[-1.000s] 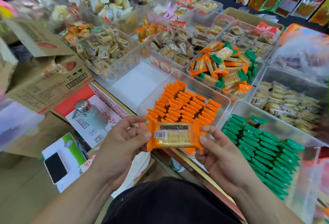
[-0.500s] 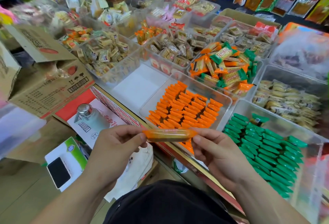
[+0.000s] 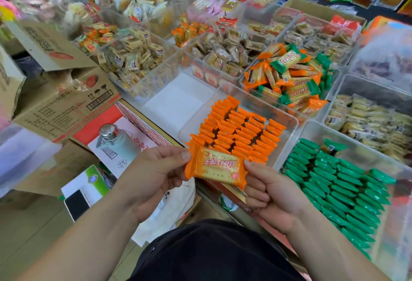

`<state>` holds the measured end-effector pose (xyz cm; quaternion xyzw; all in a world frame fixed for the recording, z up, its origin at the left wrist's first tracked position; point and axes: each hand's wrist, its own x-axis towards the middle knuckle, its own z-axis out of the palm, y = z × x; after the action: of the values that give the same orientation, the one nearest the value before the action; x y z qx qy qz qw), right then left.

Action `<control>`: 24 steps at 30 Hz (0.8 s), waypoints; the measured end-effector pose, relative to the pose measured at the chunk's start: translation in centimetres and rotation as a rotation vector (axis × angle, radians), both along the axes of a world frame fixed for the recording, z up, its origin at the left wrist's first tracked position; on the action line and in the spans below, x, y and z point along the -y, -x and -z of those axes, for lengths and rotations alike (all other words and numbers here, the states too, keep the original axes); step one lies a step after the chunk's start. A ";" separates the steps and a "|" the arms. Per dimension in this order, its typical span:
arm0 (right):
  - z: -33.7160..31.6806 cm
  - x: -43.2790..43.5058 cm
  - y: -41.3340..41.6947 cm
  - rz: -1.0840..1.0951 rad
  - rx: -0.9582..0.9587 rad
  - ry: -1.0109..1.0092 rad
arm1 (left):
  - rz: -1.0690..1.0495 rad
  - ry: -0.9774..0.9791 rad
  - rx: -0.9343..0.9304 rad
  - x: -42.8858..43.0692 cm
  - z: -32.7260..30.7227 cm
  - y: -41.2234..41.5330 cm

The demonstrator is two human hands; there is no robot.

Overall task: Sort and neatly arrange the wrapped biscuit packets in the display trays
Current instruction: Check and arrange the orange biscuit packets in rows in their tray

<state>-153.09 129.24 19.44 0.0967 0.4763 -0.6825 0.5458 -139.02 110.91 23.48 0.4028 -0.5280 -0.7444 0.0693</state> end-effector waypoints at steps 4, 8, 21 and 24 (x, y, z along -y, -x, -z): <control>-0.7 0.5 1.3 -0.004 -0.196 -0.090 | 0.040 0.488 0.026 -0.2 1.1 1.4; -1.0 1.1 3.8 0.039 -0.146 -0.043 | 0.189 0.936 -0.071 -0.1 2.5 3.9; 5.4 4.8 17.9 0.090 -0.954 -0.413 | 0.657 1.356 0.275 5.0 16.1 12.7; 6.8 7.2 21.2 0.002 -1.279 -0.509 | 0.773 1.381 0.564 5.9 18.4 12.9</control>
<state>-174.28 122.03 12.63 -0.1993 0.8503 -0.4729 0.1170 -151.87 105.04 5.07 0.2316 -0.9634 -0.0967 -0.0941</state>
